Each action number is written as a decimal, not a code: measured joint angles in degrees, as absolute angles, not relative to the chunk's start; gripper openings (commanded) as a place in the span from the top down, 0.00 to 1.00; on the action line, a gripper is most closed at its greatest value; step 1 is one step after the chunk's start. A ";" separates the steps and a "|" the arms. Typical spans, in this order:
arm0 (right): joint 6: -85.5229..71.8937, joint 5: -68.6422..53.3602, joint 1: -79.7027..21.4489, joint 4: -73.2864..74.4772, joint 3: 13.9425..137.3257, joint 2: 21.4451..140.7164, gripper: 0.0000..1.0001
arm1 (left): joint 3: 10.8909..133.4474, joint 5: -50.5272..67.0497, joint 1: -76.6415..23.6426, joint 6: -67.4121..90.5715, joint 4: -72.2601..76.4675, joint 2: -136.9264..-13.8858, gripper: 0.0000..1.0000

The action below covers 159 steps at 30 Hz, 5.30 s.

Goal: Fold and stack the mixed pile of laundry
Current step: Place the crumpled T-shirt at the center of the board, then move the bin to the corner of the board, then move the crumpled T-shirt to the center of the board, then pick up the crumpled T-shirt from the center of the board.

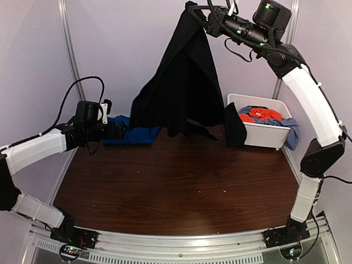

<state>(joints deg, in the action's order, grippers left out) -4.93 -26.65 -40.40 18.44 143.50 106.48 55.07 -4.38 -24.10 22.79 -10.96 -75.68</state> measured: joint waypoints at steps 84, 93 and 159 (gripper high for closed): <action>-6.44 -12.97 -18.35 8.29 61.04 88.75 0.15 | 46.72 -3.27 -35.90 29.67 -20.03 -91.11 0.47; -9.47 -19.09 -24.10 8.64 47.05 79.70 0.18 | 52.27 -6.02 -32.60 31.90 -19.90 -98.61 1.00; -8.93 15.38 -45.56 19.44 65.28 63.13 1.00 | 38.63 -7.25 -37.15 50.48 -32.82 -56.47 0.24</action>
<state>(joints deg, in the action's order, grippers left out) -8.93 15.38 -45.56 19.44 65.28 63.13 38.63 -7.25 -37.15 50.48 -32.82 -56.47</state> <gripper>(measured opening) 0.016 0.761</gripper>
